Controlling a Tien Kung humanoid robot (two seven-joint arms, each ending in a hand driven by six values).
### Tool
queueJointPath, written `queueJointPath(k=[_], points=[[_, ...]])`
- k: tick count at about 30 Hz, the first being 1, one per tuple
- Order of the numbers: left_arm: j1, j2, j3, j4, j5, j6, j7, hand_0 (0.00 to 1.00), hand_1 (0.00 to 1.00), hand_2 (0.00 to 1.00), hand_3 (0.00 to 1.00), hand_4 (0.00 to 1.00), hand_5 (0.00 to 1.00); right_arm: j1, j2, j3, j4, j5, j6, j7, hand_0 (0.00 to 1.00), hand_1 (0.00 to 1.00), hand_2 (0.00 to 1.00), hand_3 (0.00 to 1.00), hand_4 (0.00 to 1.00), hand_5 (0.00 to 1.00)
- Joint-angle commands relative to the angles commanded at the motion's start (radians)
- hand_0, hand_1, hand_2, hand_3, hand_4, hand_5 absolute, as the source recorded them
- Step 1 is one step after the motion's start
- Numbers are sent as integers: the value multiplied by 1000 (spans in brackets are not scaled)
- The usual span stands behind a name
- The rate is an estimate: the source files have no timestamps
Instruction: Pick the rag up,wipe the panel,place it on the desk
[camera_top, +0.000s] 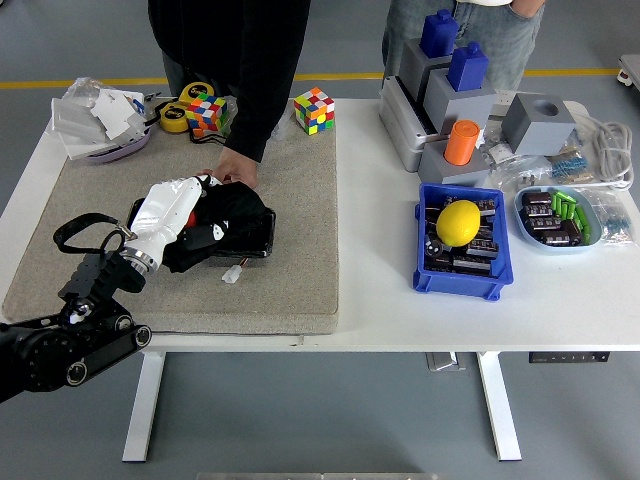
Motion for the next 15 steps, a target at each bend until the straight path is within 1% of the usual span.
queueJointPath(k=[9, 15], points=[[-17, -14, 6, -34, 17, 0, 14, 176, 91, 310, 655, 556, 37, -3, 1, -4, -2, -1, 3, -2, 746, 676, 699, 632, 998, 598], [-18, -19, -7, -38, 20, 0, 18, 176, 91, 310, 656, 556, 39, -3, 3, -4, -2, -1, 3, -4, 746, 676, 699, 631, 998, 600]])
